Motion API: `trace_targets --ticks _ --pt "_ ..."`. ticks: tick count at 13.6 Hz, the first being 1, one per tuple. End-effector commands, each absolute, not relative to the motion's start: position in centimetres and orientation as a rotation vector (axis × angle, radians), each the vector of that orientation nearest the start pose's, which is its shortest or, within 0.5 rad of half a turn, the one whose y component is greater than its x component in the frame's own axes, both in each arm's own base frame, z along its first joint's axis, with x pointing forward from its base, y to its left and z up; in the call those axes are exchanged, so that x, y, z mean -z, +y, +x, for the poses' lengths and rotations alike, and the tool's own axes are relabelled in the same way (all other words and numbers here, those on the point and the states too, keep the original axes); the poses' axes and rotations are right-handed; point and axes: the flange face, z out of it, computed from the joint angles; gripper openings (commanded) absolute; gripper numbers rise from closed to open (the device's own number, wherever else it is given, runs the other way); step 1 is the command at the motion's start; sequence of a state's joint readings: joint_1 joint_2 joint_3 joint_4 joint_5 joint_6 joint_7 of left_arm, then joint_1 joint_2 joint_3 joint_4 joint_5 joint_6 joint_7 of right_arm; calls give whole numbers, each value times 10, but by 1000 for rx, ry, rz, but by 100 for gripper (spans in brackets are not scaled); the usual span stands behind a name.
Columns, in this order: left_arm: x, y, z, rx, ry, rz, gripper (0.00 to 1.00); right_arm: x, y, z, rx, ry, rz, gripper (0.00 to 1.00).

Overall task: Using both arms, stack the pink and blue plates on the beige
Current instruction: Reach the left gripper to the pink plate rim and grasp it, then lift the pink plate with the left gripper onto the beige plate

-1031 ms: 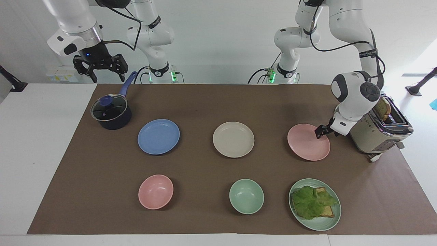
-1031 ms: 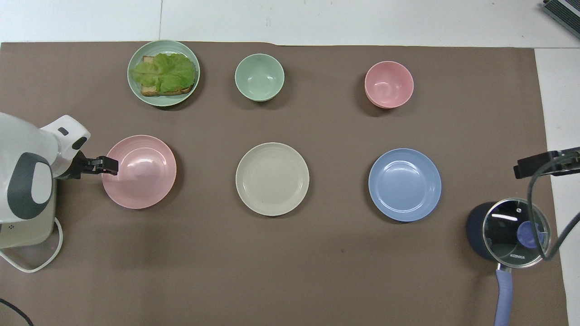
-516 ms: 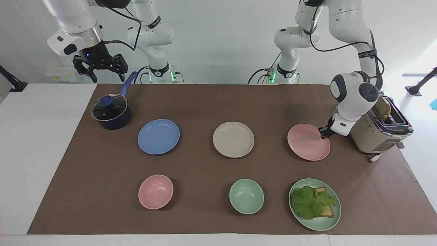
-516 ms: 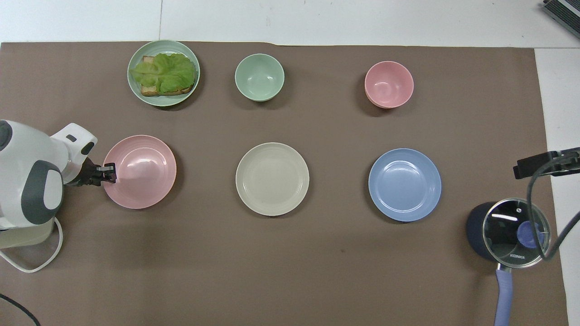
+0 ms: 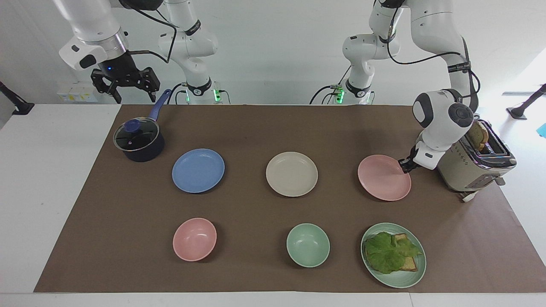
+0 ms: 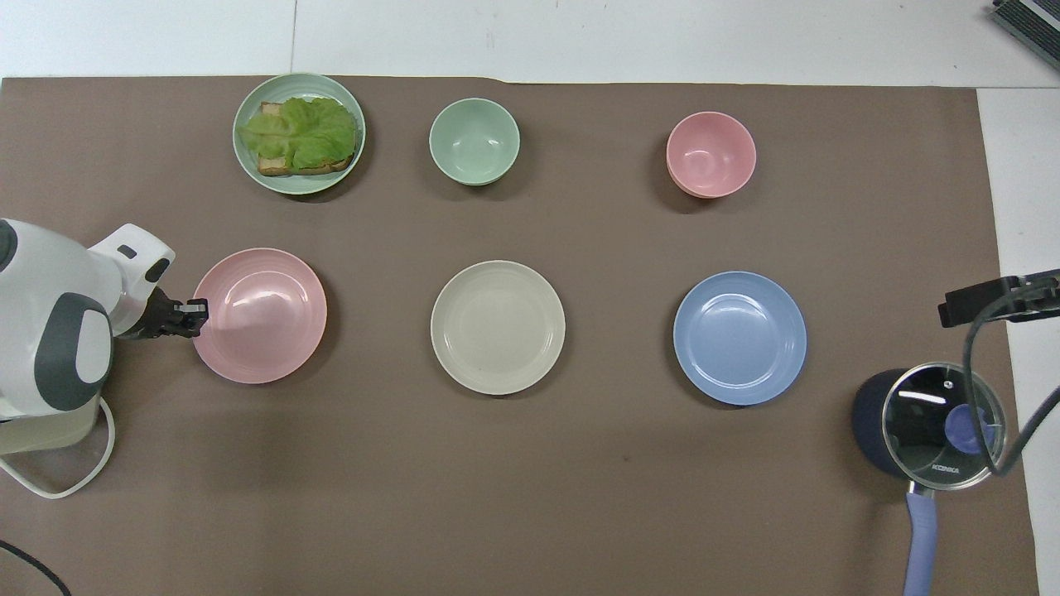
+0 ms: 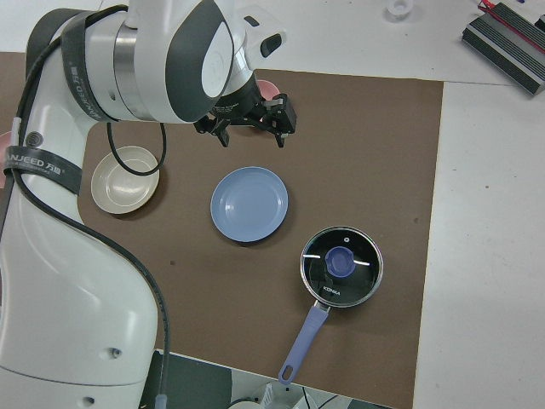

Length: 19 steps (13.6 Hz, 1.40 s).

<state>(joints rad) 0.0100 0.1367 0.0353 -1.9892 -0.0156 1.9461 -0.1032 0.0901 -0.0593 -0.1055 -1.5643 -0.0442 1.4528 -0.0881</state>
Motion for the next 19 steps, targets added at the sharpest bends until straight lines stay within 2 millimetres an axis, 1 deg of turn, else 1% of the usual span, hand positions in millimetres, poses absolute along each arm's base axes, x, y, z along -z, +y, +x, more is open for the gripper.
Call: trace_targets --ticks 1,2,3,4,6,8,9,11,12,14,15,16,17,18,19 --pt "-435 9 564 -297 -317 -3226 0 -650 -22 521 -82 -133 -3170 100" --pt "-444 4 561 -286 -337 -3263 0 -650 -22 521 -82 -133 -3170 100" --pt "-445 -2 559 -294 -346 -3295 0 -650 -23 520 -80 -131 -3170 100" --pt "-447 -20 558 -294 -323 -3327 0 -649 -22 520 -85 -136 -3171 100" --pt "-446 -65 554 -319 -274 -3381 0 -647 -22 519 -90 -136 -3169 100" --pt "-447 -121 546 -301 -322 -3401 0 -647 -23 519 -90 -134 -3169 100" --pt "-449 -149 542 -268 -375 -3393 0 -647 -24 519 -90 -131 -3169 100" --pt "-449 -195 535 -231 -434 -3386 0 -648 -23 518 -87 -134 -3169 100" --pt "-439 -218 529 -215 -435 -3384 0 -648 -24 518 -87 -131 -3169 100" --pt "-410 -261 517 -109 -462 -3393 0 -649 -24 518 -85 -131 -3169 100" --pt "-400 -272 514 -99 -467 -3391 0 -648 -24 518 -87 -131 -3168 100" --pt "-394 -274 513 -114 -466 -3384 0 -648 -24 518 -87 -131 -3168 100" --pt "-375 -282 506 -136 -441 -3371 0 -648 -24 518 -87 -131 -3168 100" --pt "-363 -285 507 -102 -435 -3374 0 -648 -24 518 -87 -131 -3168 100" --pt "-360 -284 506 -102 -430 -3373 0 -647 -24 518 -90 -131 -3168 100"
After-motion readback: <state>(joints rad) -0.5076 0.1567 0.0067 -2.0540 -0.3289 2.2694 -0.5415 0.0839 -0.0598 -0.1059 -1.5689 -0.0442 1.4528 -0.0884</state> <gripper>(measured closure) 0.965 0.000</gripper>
